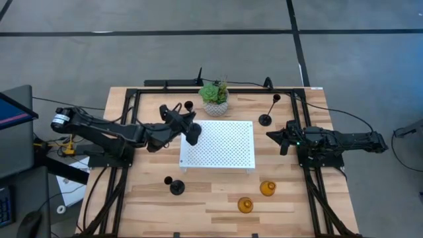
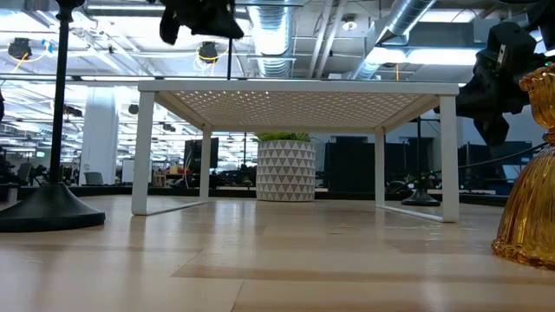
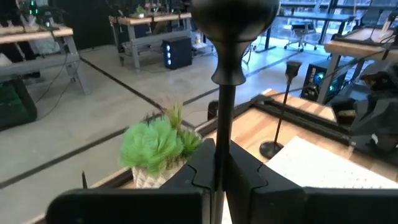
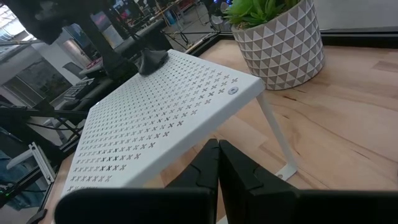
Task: Pick & Place candle stick holders
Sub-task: Put the top left black candle holder on the shelf, then put the top gold vase on the shelf
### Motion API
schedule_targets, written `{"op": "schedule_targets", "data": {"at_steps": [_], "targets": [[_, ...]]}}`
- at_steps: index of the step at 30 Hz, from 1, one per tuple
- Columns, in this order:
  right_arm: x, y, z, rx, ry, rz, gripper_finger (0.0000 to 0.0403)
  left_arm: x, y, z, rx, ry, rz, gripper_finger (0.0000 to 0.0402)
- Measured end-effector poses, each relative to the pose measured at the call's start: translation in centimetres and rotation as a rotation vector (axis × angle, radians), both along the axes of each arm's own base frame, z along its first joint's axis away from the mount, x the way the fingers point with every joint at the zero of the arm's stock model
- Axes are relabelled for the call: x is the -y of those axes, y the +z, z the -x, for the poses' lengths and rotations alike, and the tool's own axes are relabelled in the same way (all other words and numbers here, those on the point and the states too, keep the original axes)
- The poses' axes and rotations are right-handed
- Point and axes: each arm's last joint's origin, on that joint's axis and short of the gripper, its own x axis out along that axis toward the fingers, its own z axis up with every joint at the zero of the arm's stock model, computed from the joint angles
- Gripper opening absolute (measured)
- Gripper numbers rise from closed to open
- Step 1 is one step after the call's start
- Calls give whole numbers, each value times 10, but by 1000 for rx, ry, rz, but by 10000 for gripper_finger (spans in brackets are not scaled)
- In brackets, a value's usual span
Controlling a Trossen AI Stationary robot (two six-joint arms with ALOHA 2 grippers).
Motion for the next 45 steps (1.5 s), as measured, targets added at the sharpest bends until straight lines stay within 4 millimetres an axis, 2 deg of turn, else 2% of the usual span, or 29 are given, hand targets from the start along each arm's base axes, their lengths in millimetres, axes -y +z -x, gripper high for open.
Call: {"op": "schedule_targets", "data": {"at_steps": [10,25,31,38,42,45], "targets": [[0,0,0,0,0,0,0,-1,-2,0,21,7,17,15],[0,0,0,1,1,0,0,-4,-4,-1,5,16,3,60],[0,0,0,1,3,0,0,-3,-3,-1,-16,14,-23,103],[0,0,0,0,4,-1,0,-3,-1,0,1,12,-19,184],[0,0,0,0,4,-1,0,1,4,6,-6,-27,-48,226],[0,0,0,-1,4,-1,0,10,12,15,-21,-90,-101,241]]}}
